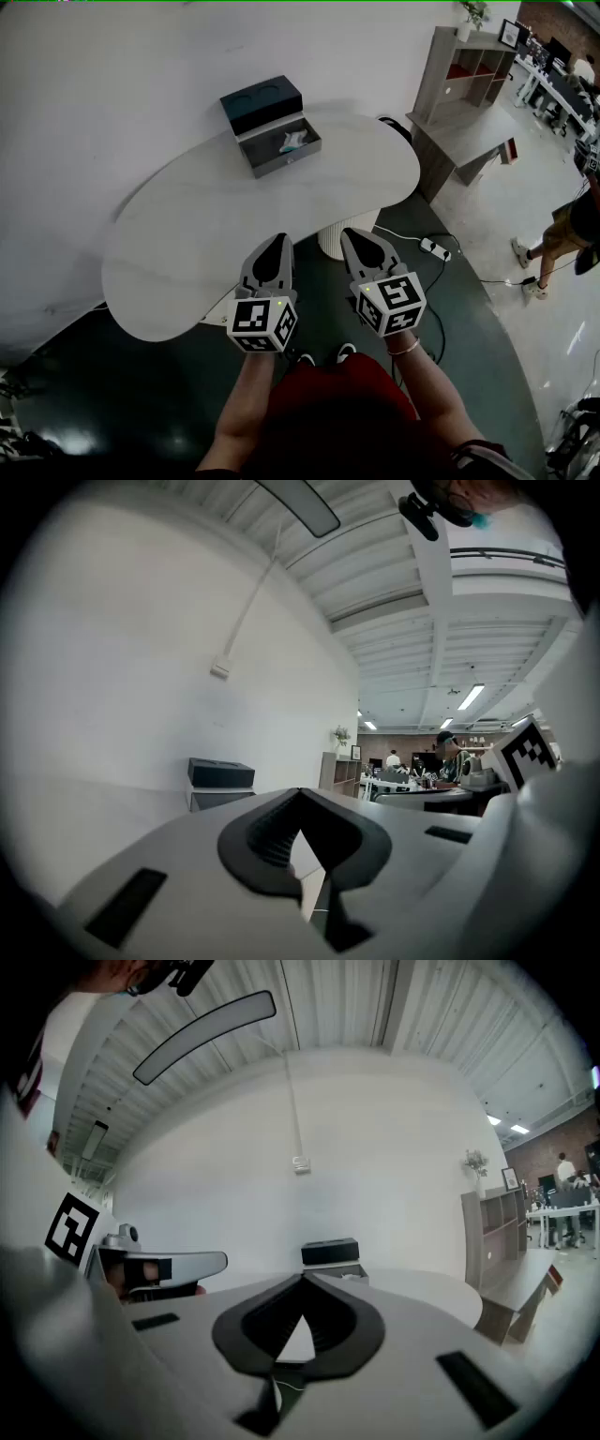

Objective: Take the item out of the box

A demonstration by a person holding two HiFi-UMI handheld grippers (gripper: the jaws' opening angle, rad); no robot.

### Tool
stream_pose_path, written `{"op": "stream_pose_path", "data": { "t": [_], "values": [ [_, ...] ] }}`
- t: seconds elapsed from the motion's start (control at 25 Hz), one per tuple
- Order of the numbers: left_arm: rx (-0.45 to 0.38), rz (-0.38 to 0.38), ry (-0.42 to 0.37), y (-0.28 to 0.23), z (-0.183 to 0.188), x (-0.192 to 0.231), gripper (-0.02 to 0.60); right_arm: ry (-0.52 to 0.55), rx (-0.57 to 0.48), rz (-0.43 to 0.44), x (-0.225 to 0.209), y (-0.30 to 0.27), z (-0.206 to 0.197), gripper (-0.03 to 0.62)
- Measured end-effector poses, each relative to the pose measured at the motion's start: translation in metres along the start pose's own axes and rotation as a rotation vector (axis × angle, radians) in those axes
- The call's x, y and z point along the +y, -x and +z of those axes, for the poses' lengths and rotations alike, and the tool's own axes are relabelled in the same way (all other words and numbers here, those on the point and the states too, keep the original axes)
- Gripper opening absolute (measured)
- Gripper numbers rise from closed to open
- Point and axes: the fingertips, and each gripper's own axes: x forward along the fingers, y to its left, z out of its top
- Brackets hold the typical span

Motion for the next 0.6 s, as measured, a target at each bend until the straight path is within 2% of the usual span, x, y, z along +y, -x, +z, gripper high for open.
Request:
{"op": "stream_pose_path", "data": {
  "t": [0.2,0.4,0.6],
  "values": [
    [-0.002,0.017,-0.003,-0.013,-0.003,-0.012,0.021,-0.005,-0.002,0.004,-0.02,0.003,0.001,0.015],
    [0.0,0.058,0.002,-0.022,-0.002,-0.014,0.021,-0.049,0.005,0.027,-0.04,0.007,-0.004,0.015],
    [-0.014,0.113,0.002,-0.024,0.006,-0.009,0.021,-0.047,0.014,0.042,-0.051,0.007,-0.004,0.015]
  ]
}}
